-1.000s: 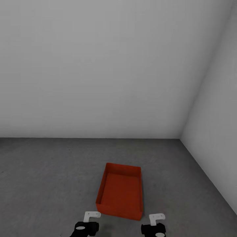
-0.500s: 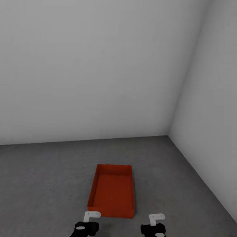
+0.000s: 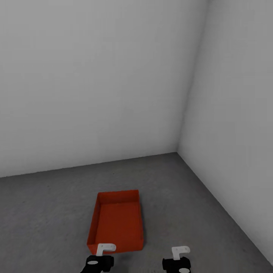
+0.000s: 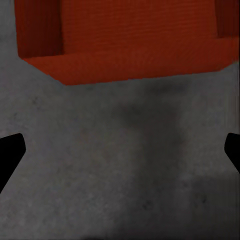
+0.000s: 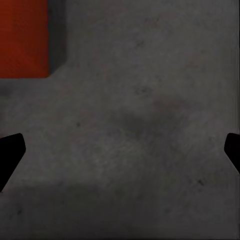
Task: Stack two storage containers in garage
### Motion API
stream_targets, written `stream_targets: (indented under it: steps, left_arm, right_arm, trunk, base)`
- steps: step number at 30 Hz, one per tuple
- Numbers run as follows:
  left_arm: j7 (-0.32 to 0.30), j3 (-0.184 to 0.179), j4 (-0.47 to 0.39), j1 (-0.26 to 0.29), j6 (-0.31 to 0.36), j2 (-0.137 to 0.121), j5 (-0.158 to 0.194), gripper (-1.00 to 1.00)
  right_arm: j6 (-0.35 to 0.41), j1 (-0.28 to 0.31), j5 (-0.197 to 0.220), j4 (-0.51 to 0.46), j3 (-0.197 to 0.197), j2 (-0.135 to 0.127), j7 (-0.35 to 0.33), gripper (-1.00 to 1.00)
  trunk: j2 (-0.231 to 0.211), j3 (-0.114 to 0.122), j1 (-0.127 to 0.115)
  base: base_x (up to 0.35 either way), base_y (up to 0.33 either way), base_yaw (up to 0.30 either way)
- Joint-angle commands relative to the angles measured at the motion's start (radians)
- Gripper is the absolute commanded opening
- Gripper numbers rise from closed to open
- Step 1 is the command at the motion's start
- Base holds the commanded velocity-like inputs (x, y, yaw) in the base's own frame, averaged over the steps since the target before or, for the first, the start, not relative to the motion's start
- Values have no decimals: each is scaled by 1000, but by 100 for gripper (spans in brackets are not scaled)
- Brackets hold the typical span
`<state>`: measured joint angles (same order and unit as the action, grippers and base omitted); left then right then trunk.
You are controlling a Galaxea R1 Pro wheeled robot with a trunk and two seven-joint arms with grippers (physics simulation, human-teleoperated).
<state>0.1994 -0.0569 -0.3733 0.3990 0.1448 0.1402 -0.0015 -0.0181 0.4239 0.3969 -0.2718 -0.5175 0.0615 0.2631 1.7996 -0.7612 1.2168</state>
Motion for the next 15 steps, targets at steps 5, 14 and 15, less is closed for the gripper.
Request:
stream_targets:
  steps: [5, 14, 15]
  left_arm:
    - [6, -6, -3, 0, 7, -1, 0, 100]
    - [6, -6, -1, 0, 7, -1, 0, 100]
    - [6, -6, -1, 0, 7, 0, 0, 100]
  right_arm:
    - [-2, 1, 9, 0, -9, 0, 5, 100]
    - [-2, 1, 10, 0, -9, 0, 5, 100]
    - [-2, 1, 9, 0, -9, 0, 5, 100]
  trunk:
    - [0, -1, 0]
    - [0, -1, 0]
    - [0, -1, 0]
  base:
    - [0, 0, -286]
    - [0, 0, -286]
    - [0, 0, -286]
